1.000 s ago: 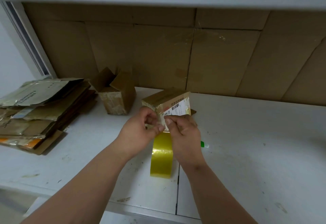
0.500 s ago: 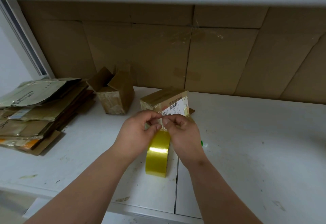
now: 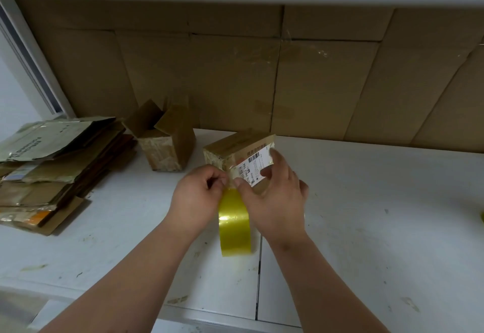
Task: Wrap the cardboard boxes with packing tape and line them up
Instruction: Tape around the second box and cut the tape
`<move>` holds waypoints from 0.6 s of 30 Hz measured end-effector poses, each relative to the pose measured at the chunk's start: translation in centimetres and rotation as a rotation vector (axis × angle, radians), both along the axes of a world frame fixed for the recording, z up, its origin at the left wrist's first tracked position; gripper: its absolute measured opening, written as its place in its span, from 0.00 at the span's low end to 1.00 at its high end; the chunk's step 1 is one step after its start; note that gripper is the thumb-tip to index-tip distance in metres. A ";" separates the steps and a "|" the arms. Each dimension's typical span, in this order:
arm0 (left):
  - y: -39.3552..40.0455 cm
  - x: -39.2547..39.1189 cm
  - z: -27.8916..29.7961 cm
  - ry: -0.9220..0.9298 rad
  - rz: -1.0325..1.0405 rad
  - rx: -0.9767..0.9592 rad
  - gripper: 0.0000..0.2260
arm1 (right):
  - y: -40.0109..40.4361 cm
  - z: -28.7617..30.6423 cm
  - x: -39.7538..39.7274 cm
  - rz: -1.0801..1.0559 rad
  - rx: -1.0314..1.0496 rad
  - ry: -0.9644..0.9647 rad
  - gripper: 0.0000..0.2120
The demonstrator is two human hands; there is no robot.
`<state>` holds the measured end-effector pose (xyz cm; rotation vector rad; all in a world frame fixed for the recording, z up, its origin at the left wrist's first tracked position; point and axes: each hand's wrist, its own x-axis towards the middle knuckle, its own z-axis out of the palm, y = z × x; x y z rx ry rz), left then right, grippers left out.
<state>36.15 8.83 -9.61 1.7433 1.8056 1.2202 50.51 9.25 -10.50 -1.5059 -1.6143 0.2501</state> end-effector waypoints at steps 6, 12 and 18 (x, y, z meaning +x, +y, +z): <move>0.1 -0.2 0.0 -0.189 0.108 -0.118 0.06 | -1.3 -0.4 -0.4 0.357 -0.302 0.093 0.27; 0.2 -1.4 0.8 -0.525 0.139 -0.305 0.05 | -0.8 0.3 -0.8 0.485 -0.358 0.227 0.31; -0.2 -4.1 -0.3 -0.534 0.102 -0.618 0.02 | -1.7 2.0 -1.8 0.641 -0.439 -0.240 0.34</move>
